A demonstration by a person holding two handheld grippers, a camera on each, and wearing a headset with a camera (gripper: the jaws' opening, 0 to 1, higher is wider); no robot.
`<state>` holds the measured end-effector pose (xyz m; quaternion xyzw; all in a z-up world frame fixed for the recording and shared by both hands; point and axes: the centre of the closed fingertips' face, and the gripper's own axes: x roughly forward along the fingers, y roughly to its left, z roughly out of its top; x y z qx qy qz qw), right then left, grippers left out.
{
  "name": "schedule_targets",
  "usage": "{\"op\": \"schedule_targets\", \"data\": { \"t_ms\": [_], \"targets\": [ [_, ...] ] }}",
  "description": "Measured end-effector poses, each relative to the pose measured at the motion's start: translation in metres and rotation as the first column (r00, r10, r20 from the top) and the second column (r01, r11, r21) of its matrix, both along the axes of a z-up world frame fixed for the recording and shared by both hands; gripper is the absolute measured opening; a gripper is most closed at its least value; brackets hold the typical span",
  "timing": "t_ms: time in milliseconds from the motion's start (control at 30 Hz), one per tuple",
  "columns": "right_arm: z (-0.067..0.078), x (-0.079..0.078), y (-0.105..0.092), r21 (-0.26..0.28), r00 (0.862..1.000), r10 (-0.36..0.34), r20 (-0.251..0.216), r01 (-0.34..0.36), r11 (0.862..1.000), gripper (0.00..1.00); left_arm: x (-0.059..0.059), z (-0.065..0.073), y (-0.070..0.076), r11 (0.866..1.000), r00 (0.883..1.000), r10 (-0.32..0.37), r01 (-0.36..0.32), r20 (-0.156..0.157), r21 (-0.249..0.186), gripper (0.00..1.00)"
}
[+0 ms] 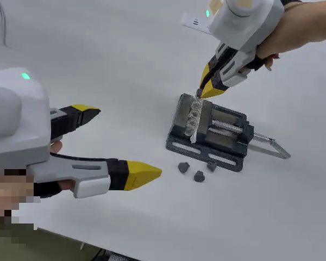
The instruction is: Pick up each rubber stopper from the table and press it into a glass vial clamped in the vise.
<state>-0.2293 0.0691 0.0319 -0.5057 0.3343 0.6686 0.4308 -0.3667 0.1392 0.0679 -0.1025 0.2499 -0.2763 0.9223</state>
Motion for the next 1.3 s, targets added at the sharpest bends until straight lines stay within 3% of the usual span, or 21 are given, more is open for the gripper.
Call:
{"op": "schedule_targets", "data": {
  "t_ms": [300,633,767,1000,1033,1300],
  "targets": [
    [0.0,-0.001,-0.003,0.041,0.992,-0.126,-0.022,0.127,0.991,0.04,-0.001,0.0,-0.001,1.0,1.0,0.001,-0.001,0.001,-0.003,0.94],
    [-0.001,0.005,-0.002,0.092,0.966,-0.255,-0.034,0.257,0.962,0.04,-0.001,0.001,-0.003,1.0,1.0,-0.003,0.003,-0.001,-0.004,0.94],
    [0.0,0.005,-0.003,0.091,0.948,-0.318,-0.023,0.319,0.943,0.04,0.0,0.002,-0.003,1.0,1.0,-0.002,0.002,0.001,-0.007,0.94],
    [0.001,0.007,-0.003,0.084,0.96,-0.281,0.002,0.28,0.956,0.05,0.001,0.003,-0.002,1.0,1.0,-0.002,0.002,0.005,-0.013,0.94],
    [0.0,0.009,-0.003,0.08,0.955,-0.297,-0.008,0.296,0.952,0.05,0.001,0.003,-0.002,1.0,1.0,-0.001,0.001,0.004,-0.013,0.94],
    [0.0,0.008,-0.001,0.061,0.974,-0.224,0.015,0.223,0.973,0.06,-0.001,0.001,-0.001,1.0,1.0,0.007,-0.007,-0.004,-0.026,0.94]
  ]
}}
